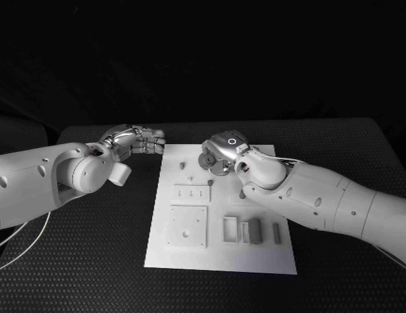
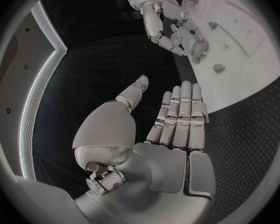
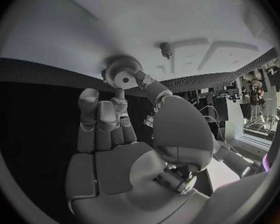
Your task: Assemble the parts on the task board
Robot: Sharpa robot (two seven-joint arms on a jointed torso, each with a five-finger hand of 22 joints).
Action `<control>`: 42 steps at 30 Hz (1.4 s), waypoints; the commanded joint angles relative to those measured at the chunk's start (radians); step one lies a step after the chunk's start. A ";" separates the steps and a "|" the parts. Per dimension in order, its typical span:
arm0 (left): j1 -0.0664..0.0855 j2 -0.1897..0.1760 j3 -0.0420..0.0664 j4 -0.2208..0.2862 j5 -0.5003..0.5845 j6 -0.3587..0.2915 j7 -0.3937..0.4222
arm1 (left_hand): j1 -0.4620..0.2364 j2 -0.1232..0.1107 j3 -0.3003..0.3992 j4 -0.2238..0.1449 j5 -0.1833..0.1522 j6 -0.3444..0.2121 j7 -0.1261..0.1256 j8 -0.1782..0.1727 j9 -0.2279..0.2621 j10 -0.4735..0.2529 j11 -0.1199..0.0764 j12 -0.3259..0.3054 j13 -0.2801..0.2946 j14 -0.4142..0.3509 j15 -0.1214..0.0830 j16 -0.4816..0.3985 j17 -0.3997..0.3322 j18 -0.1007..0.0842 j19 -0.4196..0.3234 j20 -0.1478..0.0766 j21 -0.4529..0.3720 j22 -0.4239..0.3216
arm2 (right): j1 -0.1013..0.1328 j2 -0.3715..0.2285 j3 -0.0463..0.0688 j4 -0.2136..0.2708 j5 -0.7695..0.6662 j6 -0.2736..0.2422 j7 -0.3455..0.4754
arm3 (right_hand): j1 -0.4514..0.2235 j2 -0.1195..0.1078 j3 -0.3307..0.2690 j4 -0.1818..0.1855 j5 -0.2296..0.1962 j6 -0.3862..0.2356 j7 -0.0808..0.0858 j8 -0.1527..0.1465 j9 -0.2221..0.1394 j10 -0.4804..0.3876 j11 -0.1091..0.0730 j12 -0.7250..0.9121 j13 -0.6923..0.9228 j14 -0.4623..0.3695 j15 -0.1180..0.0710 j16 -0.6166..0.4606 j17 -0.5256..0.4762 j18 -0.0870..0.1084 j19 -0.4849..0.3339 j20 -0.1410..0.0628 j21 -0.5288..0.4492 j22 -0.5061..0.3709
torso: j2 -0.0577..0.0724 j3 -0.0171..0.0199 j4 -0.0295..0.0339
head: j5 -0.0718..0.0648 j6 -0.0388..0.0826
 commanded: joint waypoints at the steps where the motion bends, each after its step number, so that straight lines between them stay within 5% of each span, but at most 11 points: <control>1: 0.001 0.002 0.001 0.001 -0.002 0.005 0.006 | 0.005 0.002 -0.001 -0.002 0.003 -0.005 0.003 -0.005 -0.001 -0.003 0.001 -0.004 0.001 0.009 -0.001 -0.005 0.001 -0.010 0.004 -0.003 -0.006 -0.001 | 0.000 0.004 0.001 0.001 -0.010 -0.005 0.004 | 0.001 -0.011 0.007 0.000 0.004 0.004 0.011 -0.005 -0.001 0.005 0.001 -0.005 -0.001 0.003 -0.005 0.001 -0.002 0.069 0.003 -0.003 -0.002 0.014 | 0.000 -0.0001 0.0001 | 0.000 -0.001; 26: 0.001 0.004 0.001 -0.001 -0.002 0.006 0.005 | 0.005 0.002 0.000 -0.002 0.003 -0.006 0.003 -0.005 -0.001 -0.003 0.001 -0.004 0.002 0.009 -0.001 -0.006 0.002 -0.010 0.004 -0.003 -0.006 -0.001 | 0.000 0.012 0.001 -0.012 0.001 -0.021 0.012 | 0.000 -0.017 0.007 0.002 0.003 -0.004 0.014 -0.013 -0.003 0.005 0.003 -0.006 -0.002 0.003 -0.003 -0.001 -0.002 0.069 0.004 -0.003 -0.003 0.015 | 0.000 0.0001 0.0001 | 0.001 -0.001; 35: 0.001 0.003 0.001 -0.001 -0.002 0.006 0.005 | 0.005 0.002 0.000 -0.002 0.003 -0.007 0.003 -0.005 -0.001 -0.003 0.001 -0.004 0.002 0.009 -0.001 -0.006 0.002 -0.010 0.004 -0.003 -0.006 -0.001 | 0.000 0.000 0.001 0.000 0.019 -0.037 0.014 | -0.023 -0.063 0.014 0.048 0.004 -0.089 0.046 -0.074 -0.038 -0.001 0.033 -0.007 -0.003 0.002 0.025 -0.003 -0.001 0.069 0.007 -0.002 -0.010 0.014 | 0.000 0.0010 -0.0004 | 0.002 -0.001; 42: 0.001 0.003 0.001 -0.001 -0.002 0.006 0.005 | 0.005 0.001 0.000 -0.002 0.003 -0.007 0.004 -0.006 -0.001 -0.003 0.001 -0.004 0.002 0.009 -0.001 -0.006 0.003 -0.010 0.004 -0.003 -0.006 -0.002 | 0.000 -0.008 0.001 0.007 0.026 -0.044 0.013 | -0.032 -0.080 0.017 0.076 0.003 -0.098 0.052 -0.083 -0.048 -0.005 0.040 -0.006 -0.002 0.000 0.032 -0.003 0.000 0.069 0.007 -0.001 -0.012 0.015 | 0.000 0.0010 -0.0005 | 0.002 -0.002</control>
